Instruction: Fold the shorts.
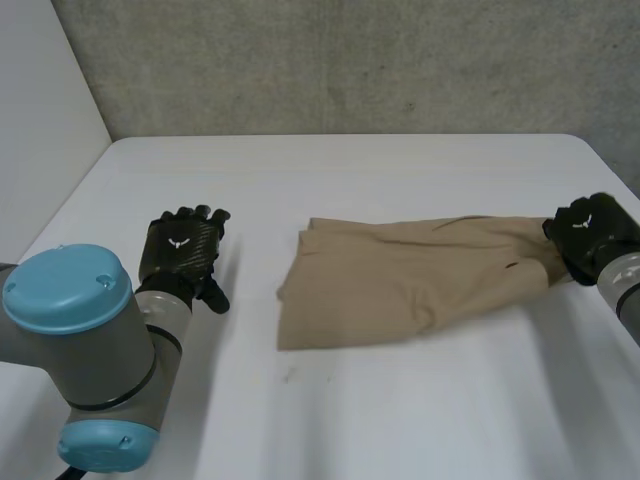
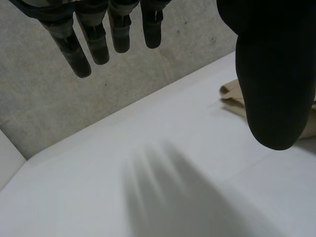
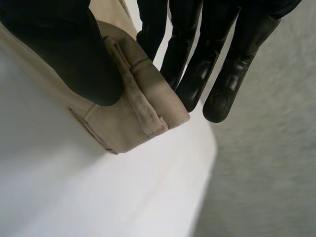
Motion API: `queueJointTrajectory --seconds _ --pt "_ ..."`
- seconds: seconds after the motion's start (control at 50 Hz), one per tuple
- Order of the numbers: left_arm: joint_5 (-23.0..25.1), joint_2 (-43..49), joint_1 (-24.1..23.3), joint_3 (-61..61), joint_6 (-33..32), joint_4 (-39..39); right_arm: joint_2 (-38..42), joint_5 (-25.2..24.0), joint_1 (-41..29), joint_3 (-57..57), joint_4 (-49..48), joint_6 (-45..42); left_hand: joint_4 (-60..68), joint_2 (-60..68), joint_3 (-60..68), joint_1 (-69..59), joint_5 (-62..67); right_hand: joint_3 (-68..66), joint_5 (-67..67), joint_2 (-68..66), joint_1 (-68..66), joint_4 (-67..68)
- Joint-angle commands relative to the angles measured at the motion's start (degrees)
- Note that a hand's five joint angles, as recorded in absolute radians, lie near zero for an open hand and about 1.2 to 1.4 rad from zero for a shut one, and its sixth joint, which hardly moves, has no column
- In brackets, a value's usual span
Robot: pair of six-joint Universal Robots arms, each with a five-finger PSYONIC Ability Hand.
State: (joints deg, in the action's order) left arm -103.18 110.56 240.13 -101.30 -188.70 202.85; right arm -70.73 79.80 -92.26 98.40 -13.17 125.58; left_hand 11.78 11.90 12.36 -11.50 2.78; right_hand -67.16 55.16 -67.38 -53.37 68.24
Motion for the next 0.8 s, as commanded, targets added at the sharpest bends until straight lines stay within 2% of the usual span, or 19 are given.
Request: queueJointTrajectory --seconds 0.02,0.06,0.16,0.24,0.34,0.38,0.4,0.44,0.46,0.52,0.54,0.6,0.62,0.7,0.8 --pt "-0.1 -0.3 -0.1 -0.6 0.0 0.0 1.6 0.5 -12.9 -6.7 -0.8 -19.9 -1.8 -1.9 -2.4 1.5 -2.8 -12.8 14.8 -12.6 -26.6 11.8" --pt "-0.1 -0.4 -0.1 -0.7 0.0 0.0 3.2 -1.4 -16.5 -8.3 -1.2 -21.9 -1.8 -1.9 -2.4 1.5 -2.8 -12.8 14.8 -12.6 -26.6 11.8" --pt "-0.1 -0.4 -0.1 -0.7 0.0 0.0 9.0 -9.7 -27.2 -13.9 -1.8 -24.7 -1.8 -1.9 -2.4 1.5 -2.8 -12.8 14.8 -12.6 -26.6 11.8" --pt "-0.2 -0.4 -0.1 -0.8 -0.1 0.0 14.6 -15.6 -32.1 -17.0 -1.8 -24.5 -1.8 -1.9 -2.4 1.5 -2.8 -12.8 14.8 -12.6 -26.6 11.8" --pt "-0.3 -0.4 0.0 -0.8 -0.1 0.0 18.8 -18.9 -35.2 -17.8 -1.1 -23.1 -1.8 -1.9 -2.4 1.5 -2.8 -12.8 14.8 -12.6 -26.6 11.8" --pt "-0.4 -0.5 0.1 -0.8 -0.1 0.0 19.3 -17.7 -35.5 -18.2 -1.1 -20.8 -1.8 -1.9 -2.4 1.5 -2.8 29.6 -27.6 29.9 15.8 -30.7" --pt "-0.4 -0.5 0.1 -0.7 -0.1 0.0 18.9 -15.6 -35.4 -18.4 -1.1 -17.8 -1.8 -1.9 -2.4 1.5 -2.8 57.2 -55.2 57.4 43.4 -58.2" --pt "-0.2 -1.0 0.1 -0.2 -0.1 -0.2 17.7 -12.1 -35.4 -18.6 -1.0 -10.2 -1.8 -1.9 -2.4 1.5 -2.8 57.2 -55.2 57.4 43.4 -58.2" --pt "-0.1 -1.2 0.1 -0.1 -0.2 -0.2 16.3 -10.5 -35.1 -18.6 -1.0 -3.7 -1.8 -1.9 -2.4 1.5 -2.8 57.2 -55.2 57.4 43.4 -58.2" --pt "0.2 -1.7 0.0 1.0 -0.3 0.0 11.2 -9.9 -31.7 -17.7 -1.0 13.3 -1.8 -1.9 -2.4 1.5 -2.8 57.2 -55.2 57.4 43.4 -58.2" --pt "0.3 -1.8 -0.3 2.1 -0.3 0.0 8.4 -9.5 -29.4 -17.2 -0.9 22.7 -1.8 -1.9 -2.4 1.5 -2.8 57.2 -55.2 57.4 43.4 -58.2" --pt "0.3 -1.8 -1.3 3.9 -0.4 0.0 4.6 -9.7 -26.2 -16.1 -0.6 36.1 -1.8 -1.9 -2.4 1.5 -2.8 57.2 -55.2 57.4 43.4 -58.2" --pt "0.3 -1.8 -2.5 5.3 -0.5 0.2 2.9 -9.8 -24.6 -15.6 0.0 44.0 -1.7 -1.9 -2.3 1.5 -2.7 57.2 -55.2 57.4 43.4 -58.2" --pt "1.4 -0.6 -5.6 10.7 -0.6 0.0 1.5 -9.6 -21.1 -15.8 3.0 52.6 -1.2 -1.4 -1.8 0.9 -2.2 57.2 -55.2 57.4 43.4 -58.2" --pt "6.9 4.6 -8.7 18.4 -0.4 -0.7 3.2 -9.2 -18.4 -17.0 7.6 50.6 -0.2 -0.3 -0.8 -0.1 -1.2 57.2 -55.2 57.4 43.4 -58.2"
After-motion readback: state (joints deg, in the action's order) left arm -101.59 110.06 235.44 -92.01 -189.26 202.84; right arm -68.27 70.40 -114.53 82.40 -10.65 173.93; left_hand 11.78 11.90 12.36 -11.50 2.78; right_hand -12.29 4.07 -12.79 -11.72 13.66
